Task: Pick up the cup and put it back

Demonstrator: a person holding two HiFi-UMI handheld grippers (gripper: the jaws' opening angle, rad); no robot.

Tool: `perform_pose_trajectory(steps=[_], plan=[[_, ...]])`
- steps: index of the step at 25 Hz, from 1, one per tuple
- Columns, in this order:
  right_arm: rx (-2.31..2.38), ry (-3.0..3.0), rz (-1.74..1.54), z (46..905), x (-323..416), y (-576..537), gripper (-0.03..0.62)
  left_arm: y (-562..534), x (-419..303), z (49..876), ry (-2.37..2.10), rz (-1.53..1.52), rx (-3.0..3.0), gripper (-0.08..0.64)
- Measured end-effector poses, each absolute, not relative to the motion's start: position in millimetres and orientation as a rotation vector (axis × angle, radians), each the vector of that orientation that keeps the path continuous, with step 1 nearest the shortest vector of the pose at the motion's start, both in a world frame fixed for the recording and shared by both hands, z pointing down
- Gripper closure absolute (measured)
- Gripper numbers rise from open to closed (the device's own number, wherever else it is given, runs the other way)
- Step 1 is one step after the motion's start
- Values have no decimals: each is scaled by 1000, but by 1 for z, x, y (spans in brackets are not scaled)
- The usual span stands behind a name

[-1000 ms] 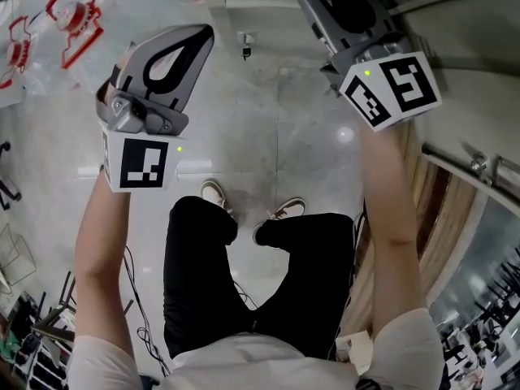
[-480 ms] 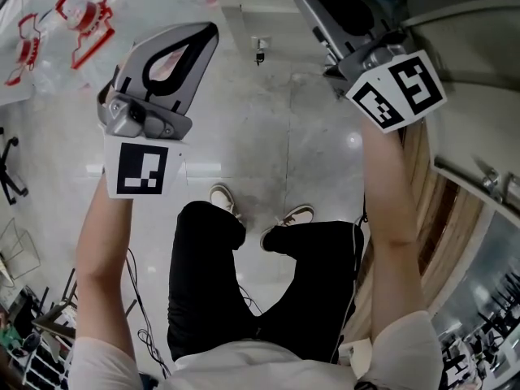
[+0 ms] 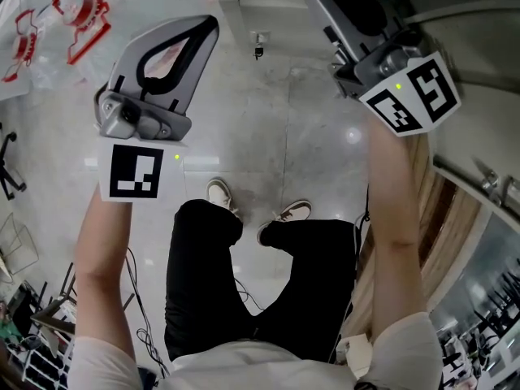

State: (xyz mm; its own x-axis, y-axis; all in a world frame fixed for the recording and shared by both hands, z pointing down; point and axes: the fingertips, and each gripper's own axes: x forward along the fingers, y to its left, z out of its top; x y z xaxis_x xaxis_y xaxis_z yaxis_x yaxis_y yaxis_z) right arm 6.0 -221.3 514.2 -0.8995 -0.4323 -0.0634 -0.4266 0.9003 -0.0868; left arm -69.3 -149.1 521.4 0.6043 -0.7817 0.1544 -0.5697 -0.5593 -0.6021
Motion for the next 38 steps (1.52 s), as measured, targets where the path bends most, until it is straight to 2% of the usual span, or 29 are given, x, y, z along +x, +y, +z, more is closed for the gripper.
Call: perform_pose_trajectory(steps=[16,33,38], plan=[[-639,2984,-170,458,24,-161,541,-140,-73,462,1164,-545,-2373,540],[-630,2956,-155,276,40,-79,541,-110,-92,311,1139,-575,-2335,540],[-647,2928,-160,251,38,-74,541,-110,-110,287,1166,-585,-2319,540]])
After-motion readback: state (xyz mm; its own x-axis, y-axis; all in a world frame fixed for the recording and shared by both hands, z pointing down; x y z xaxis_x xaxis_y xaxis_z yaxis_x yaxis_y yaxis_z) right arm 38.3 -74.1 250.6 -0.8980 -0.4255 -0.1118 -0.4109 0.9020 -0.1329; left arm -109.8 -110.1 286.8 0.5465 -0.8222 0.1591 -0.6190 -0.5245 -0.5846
